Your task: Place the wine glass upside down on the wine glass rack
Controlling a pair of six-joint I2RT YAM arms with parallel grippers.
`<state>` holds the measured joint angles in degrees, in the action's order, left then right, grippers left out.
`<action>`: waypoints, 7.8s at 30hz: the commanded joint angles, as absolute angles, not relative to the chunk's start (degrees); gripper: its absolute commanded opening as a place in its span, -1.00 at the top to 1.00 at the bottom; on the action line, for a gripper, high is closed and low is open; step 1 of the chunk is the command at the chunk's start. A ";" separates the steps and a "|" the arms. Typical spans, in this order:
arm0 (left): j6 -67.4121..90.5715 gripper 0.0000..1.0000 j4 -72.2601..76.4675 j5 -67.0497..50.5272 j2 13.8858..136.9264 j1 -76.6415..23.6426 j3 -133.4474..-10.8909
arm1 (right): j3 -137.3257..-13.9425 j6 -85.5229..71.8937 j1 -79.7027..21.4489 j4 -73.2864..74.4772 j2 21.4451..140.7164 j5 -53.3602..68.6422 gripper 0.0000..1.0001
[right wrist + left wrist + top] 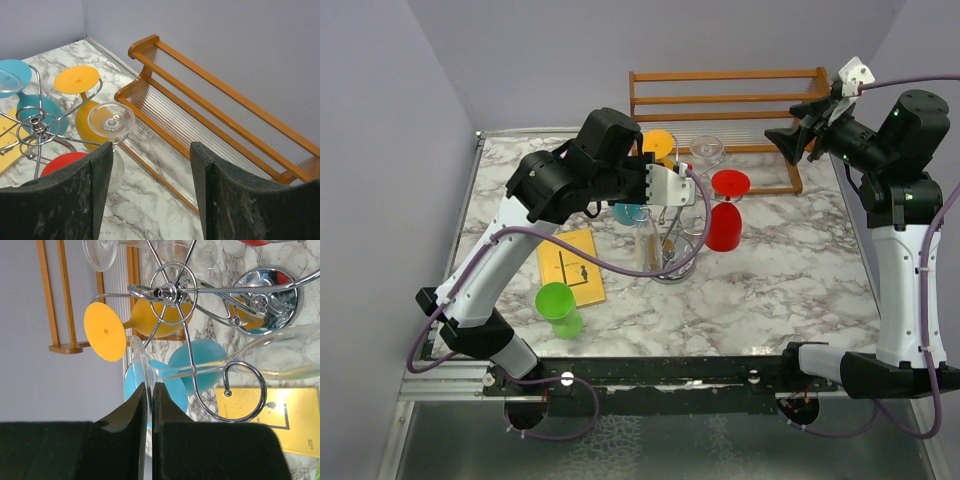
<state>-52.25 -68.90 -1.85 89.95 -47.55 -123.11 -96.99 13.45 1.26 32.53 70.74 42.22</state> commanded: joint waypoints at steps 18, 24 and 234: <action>-59.53 1.00 -75.15 0.28 88.15 -47.90 -126.27 | -96.06 14.15 2.15 32.24 69.17 42.56 -0.25; -60.37 1.00 -76.42 0.57 88.04 -47.91 -127.24 | -95.98 14.24 2.11 32.39 69.09 42.56 -0.26; -49.46 1.00 -81.39 -32.30 67.83 -5.96 -81.91 | -81.26 27.29 13.18 39.52 66.36 32.68 -0.99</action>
